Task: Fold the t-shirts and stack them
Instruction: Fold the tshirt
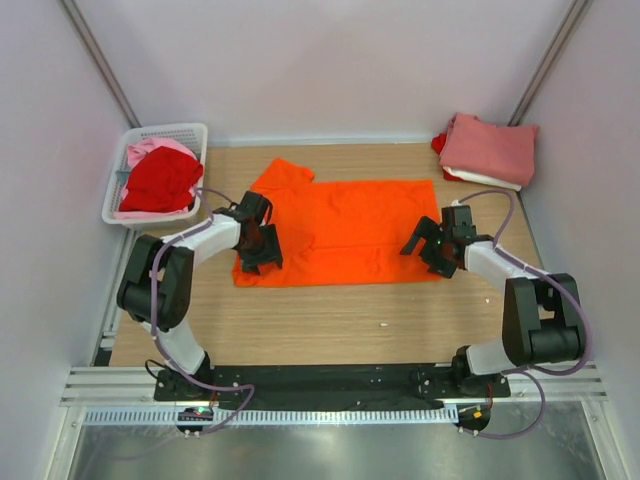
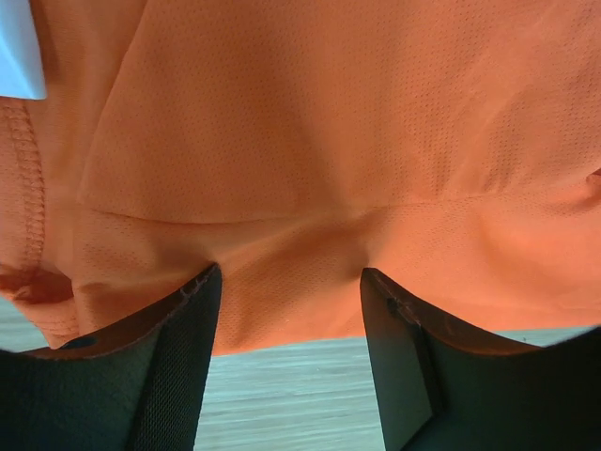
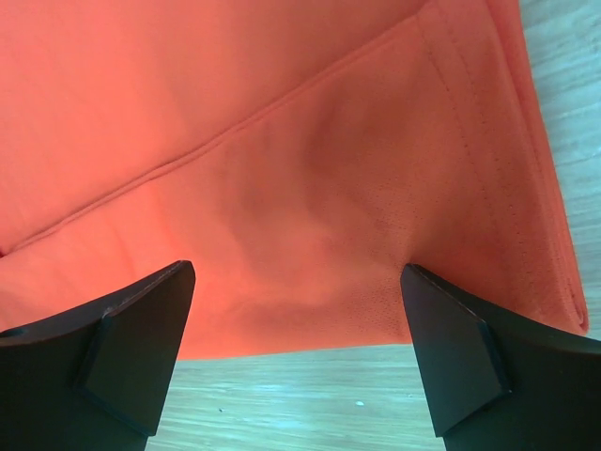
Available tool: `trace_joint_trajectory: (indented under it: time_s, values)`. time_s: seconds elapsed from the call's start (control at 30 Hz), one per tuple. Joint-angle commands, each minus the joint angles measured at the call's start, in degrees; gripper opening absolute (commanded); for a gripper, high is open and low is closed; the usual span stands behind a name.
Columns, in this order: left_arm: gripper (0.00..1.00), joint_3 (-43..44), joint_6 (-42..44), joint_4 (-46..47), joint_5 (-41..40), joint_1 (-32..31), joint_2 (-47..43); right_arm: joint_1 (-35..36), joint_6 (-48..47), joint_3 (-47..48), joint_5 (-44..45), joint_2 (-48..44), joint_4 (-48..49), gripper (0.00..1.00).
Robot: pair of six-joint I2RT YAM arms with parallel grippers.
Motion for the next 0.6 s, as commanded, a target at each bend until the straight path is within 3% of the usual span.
trace_joint_trajectory:
  time_s: [0.0, 0.33, 0.43, 0.57]
  values:
    - [0.62, -2.3, -1.57, 6.18, 1.83, 0.03, -1.35, -0.1, -0.34, -3.1, 1.07, -1.65, 1.88, 0.98]
    - [0.63, -15.29, -6.31, 5.83, 1.57, -5.85, -14.51, -0.01, 4.4, -10.04, 5.29, -12.62, -5.49, 0.99]
    - [0.63, -14.96, -7.28, 2.93, 0.95, -6.82, -18.39, -0.01, 5.02, -10.06, 5.73, -16.42, -6.91, 1.0]
    - [0.67, -6.98, -5.89, -1.2, -2.47, -6.91, -20.86, -0.01, 2.93, -2.51, 10.11, -16.96, -9.72, 1.0]
